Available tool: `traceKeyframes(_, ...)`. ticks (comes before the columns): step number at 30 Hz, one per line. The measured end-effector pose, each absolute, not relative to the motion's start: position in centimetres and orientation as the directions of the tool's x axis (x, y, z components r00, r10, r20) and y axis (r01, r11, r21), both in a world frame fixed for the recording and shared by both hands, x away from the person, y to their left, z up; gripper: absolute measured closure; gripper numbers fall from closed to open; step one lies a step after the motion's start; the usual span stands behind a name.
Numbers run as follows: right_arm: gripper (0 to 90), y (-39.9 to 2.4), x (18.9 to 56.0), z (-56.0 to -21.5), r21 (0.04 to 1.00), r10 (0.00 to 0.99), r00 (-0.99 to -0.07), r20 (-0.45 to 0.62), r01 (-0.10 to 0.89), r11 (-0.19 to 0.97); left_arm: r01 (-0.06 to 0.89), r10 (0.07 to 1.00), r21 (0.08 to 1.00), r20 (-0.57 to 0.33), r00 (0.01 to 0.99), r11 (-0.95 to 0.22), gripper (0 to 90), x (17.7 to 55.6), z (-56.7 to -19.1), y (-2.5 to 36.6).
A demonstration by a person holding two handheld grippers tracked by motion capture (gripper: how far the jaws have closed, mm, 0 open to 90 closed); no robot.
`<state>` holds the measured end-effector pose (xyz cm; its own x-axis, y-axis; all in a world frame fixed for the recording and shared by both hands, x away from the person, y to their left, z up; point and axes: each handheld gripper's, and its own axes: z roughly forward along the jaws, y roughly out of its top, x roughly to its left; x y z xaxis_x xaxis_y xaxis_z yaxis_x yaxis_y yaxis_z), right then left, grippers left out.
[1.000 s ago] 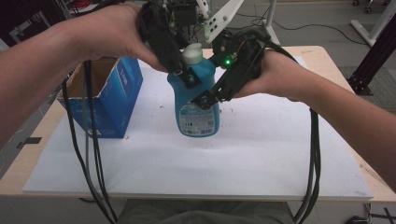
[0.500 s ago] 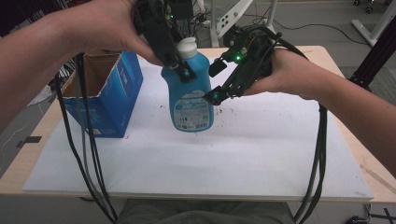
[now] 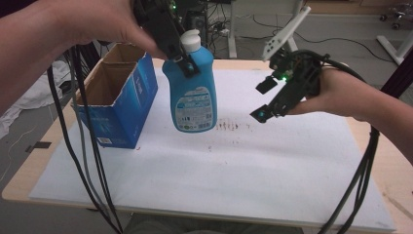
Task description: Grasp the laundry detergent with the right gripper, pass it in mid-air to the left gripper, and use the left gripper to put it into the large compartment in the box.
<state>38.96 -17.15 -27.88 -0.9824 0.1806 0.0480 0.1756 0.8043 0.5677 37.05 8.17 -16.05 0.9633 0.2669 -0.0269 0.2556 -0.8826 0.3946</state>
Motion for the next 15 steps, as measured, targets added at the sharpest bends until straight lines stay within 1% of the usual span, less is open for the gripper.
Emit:
traceKeyframes(3,13.6,-18.2,39.4,-28.0,0.547,0.2,-0.979,0.03,0.184,0.817,0.271,0.283,0.398,-0.03,0.959,-0.876,38.1,37.2,-15.6,8.8)
traceKeyframes(11,13.6,-21.2,40.5,-27.8,0.526,0.268,-0.962,0.041,0.249,0.813,0.333,0.355,0.404,-0.022,0.934,-0.852,38.1,37.5,-14.3,10.6)
traceKeyframes(15,13.6,-22.5,41.2,-27.9,0.501,0.289,-0.957,0.037,0.268,0.823,0.355,0.382,0.407,-0.016,0.924,-0.842,38.1,37.6,-13.6,11.3)
